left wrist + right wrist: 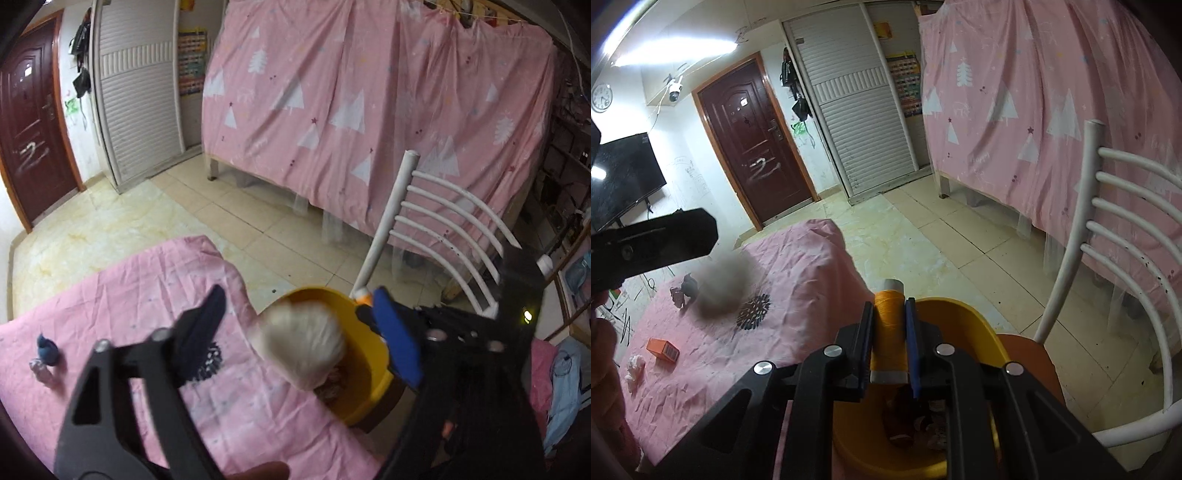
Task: Collect trash
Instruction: 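Carry the paper ball and thread spool to the yellow bin and release both, then grasp the white tissue with the left tool while the right tool grasps the orange box, then carry the tissue and orange box to the yellow bin and release both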
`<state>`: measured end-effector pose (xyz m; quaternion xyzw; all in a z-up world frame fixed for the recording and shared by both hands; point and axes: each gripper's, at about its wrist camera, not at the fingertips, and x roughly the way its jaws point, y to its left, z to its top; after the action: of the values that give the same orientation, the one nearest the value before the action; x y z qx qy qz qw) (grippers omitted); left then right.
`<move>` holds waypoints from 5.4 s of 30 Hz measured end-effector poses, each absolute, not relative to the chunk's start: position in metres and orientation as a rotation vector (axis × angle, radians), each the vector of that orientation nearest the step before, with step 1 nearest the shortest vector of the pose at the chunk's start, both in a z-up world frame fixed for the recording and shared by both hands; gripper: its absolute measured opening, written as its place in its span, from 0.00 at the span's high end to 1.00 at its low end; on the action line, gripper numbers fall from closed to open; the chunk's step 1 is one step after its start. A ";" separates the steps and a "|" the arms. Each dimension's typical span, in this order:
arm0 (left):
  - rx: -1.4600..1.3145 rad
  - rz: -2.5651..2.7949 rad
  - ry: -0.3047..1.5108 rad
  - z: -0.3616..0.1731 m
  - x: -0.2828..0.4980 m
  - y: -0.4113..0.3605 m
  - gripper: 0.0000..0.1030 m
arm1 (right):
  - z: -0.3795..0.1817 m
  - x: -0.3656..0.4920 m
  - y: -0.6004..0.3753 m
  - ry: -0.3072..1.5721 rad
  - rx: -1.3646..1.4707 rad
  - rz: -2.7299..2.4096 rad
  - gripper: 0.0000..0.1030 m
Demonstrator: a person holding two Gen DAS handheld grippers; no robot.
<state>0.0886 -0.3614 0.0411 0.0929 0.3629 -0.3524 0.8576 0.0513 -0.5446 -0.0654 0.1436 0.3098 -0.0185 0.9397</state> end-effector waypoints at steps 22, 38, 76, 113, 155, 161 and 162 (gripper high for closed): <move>0.116 -0.679 0.721 0.074 0.077 -0.306 0.23 | -0.052 0.045 -0.525 0.592 0.278 0.001 0.52; 0.055 -0.518 0.674 0.091 0.081 -0.186 0.17 | -0.023 0.065 -0.433 0.585 0.155 0.145 0.36; 0.167 -0.397 0.870 -0.038 0.047 -0.010 0.14 | -0.062 0.115 -0.221 0.802 -0.109 0.480 0.24; 0.215 -0.332 0.741 0.001 0.055 -0.046 0.79 | -0.033 0.108 -0.271 0.728 -0.018 0.430 0.84; 0.379 -0.682 0.742 0.039 0.066 -0.357 0.79 | -0.061 0.049 -0.557 0.588 0.364 -0.053 0.67; 0.303 -0.790 0.849 0.031 0.074 -0.381 0.53 | -0.060 0.039 -0.580 0.549 0.415 -0.111 0.46; 0.294 -0.802 0.859 0.030 0.074 -0.383 0.47 | -0.060 0.037 -0.583 0.543 0.423 -0.121 0.46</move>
<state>0.0744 -0.3830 0.0303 0.1380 0.4039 -0.3769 0.8220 0.0367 -0.5834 -0.0600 0.2073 0.2660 -0.0592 0.9395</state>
